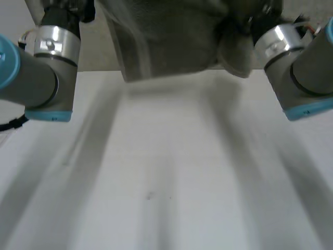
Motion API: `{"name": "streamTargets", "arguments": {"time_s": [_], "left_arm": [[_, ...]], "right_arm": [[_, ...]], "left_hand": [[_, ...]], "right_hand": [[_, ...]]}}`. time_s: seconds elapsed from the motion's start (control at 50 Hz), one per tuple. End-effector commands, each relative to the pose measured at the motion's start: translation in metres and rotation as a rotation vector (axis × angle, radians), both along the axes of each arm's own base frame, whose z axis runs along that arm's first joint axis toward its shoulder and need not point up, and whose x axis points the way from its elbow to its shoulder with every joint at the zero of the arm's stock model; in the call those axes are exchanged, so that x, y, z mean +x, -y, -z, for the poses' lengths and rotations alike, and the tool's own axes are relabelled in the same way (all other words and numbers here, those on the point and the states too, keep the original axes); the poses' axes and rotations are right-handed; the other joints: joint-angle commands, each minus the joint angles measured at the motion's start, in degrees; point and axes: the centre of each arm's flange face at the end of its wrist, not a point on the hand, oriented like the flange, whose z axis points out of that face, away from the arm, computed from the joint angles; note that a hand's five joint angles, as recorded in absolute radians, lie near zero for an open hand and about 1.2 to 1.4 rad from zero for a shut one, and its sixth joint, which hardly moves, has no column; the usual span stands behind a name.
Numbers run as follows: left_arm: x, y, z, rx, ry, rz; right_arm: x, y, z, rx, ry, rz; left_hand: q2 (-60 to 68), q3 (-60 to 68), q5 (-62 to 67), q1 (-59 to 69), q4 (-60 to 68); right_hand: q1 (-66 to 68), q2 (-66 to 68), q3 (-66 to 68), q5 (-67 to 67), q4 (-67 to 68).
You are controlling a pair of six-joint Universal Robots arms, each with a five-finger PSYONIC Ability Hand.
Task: Fold the towel.
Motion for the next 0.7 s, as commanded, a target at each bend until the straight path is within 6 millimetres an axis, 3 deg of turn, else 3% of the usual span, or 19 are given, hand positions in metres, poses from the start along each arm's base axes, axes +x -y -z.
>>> {"name": "streamTargets", "arguments": {"time_s": [0.02,0.04,0.06,0.08,0.12,0.22,0.3,0.34,0.4,0.54,0.7], "left_arm": [[0.018,-0.013,0.079,0.251,0.107,-0.026],[0.025,-0.015,0.098,0.313,0.132,-0.038],[0.033,-0.018,0.116,0.372,0.155,-0.053],[0.033,-0.018,0.116,0.372,0.155,-0.053],[0.045,-0.025,0.144,0.464,0.184,-0.076],[0.051,-0.034,0.166,0.536,0.207,-0.080],[0.053,-0.038,0.173,0.558,0.216,-0.082],[0.053,-0.038,0.174,0.561,0.215,-0.081],[0.053,-0.039,0.173,0.558,0.214,-0.081],[0.054,-0.040,0.167,0.546,0.209,-0.083],[0.056,-0.047,0.170,0.561,0.213,-0.082]], "right_arm": [[-0.005,-0.035,0.112,0.649,-0.313,-0.137],[-0.005,-0.035,0.112,0.650,-0.313,-0.137],[-0.006,-0.042,0.127,0.718,-0.365,-0.159],[-0.006,-0.042,0.127,0.718,-0.366,-0.159],[-0.008,-0.050,0.155,0.801,-0.453,-0.175],[-0.007,-0.049,0.174,0.815,-0.494,-0.183],[-0.005,-0.043,0.175,0.797,-0.451,-0.173],[-0.004,-0.035,0.170,0.788,-0.345,-0.156],[-0.006,-0.032,0.159,0.812,-0.211,-0.124],[-0.019,-0.046,0.147,0.920,-0.013,-0.070],[-0.053,-0.056,0.157,1.116,0.205,0.009]], "left_hand": [[10.2,10.3,10.4,10.9,10.2],[10.2,10.3,10.4,10.9,10.2],[10.2,10.3,10.4,10.9,10.2],[10.2,10.3,10.4,10.9,10.2],[10.2,10.3,10.4,10.9,10.2],[10.2,10.3,10.4,10.9,10.2],[10.2,10.3,10.4,10.9,10.2],[10.2,10.3,10.4,10.9,10.2],[10.2,10.3,10.4,10.9,10.2],[10.2,10.3,10.4,10.9,10.2],[10.2,10.3,10.4,10.9,10.2]], "right_hand": [[25.5,12.3,11.8,14.2,11.6],[25.5,12.3,11.8,14.2,11.6],[25.5,12.3,11.8,14.2,11.6],[25.5,12.3,11.8,14.2,11.6],[25.5,12.3,11.8,14.2,11.6],[25.5,12.3,11.8,14.2,11.6],[19.3,6.2,5.7,8.0,5.4],[-20.9,-34.0,-34.5,-32.2,-34.8],[-33.1,-46.3,-46.8,-44.4,-47.0],[-36.9,-50.0,-50.5,-48.1,-50.8],[-35.2,-48.3,-48.8,-46.5,-49.1]]}}
